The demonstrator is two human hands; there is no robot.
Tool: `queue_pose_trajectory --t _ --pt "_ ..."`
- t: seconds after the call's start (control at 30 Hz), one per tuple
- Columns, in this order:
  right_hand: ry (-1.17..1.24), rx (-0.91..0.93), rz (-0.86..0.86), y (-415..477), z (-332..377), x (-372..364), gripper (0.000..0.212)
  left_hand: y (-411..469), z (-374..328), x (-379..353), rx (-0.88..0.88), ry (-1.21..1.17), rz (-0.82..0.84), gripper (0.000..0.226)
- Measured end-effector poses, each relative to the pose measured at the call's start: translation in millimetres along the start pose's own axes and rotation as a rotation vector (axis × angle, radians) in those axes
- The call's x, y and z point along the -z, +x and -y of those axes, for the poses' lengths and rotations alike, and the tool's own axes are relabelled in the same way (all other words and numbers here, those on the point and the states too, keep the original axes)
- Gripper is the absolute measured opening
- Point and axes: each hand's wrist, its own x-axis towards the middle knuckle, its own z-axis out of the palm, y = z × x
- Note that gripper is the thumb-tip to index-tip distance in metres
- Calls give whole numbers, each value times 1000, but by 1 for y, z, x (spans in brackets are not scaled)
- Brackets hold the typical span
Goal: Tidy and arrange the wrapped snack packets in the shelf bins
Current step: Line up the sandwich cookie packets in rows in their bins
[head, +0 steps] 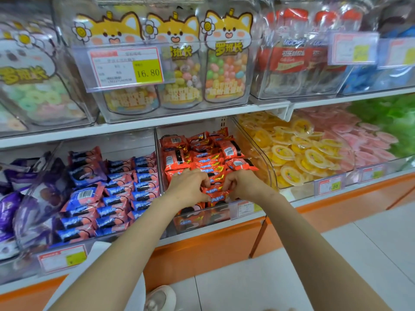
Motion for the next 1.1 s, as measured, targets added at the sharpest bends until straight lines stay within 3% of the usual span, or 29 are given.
queue_pose_trajectory --t 0.1,0.17,0.27,0.33,0.4,0.47,0.53,0.67,0.77,0.83,0.93,1.0,1.1 --pt "6 -31 19 -4 3 4 21 -4 5 -2 -11 -51 3 36" --pt "31 -51 -53 -5 3 14 8 -6 8 -3 -17 -113 -30 32" --pt "-2 -8 -447 -5 0 28 11 -7 8 -2 -10 -234 -144 23" --pt "-314 34 -598 -3 -7 28 21 -6 8 3 13 -306 -239 16" --pt "-592 43 -476 0 -18 18 42 -5 10 8 32 -339 -322 12" --pt "-619 84 -457 1 -27 6 51 -5 13 10 35 -371 -369 12" --pt "-556 106 -549 3 -36 1 47 -4 14 10 27 -393 -384 13" --pt "-483 122 -733 9 -43 0 18 -2 13 10 3 -440 -381 15" --pt "-291 151 -781 6 -36 12 5 -2 10 13 -9 -517 -386 16" --pt "100 119 -728 -4 -22 27 10 -2 7 14 1 -583 -377 20" --pt "695 120 -496 -14 -2 38 16 -2 0 18 25 -810 -257 42" --pt "781 110 -365 -15 3 34 10 -4 -7 21 44 -954 -159 47" --pt "791 65 -341 -11 4 22 5 -7 -9 21 72 -966 -162 27"
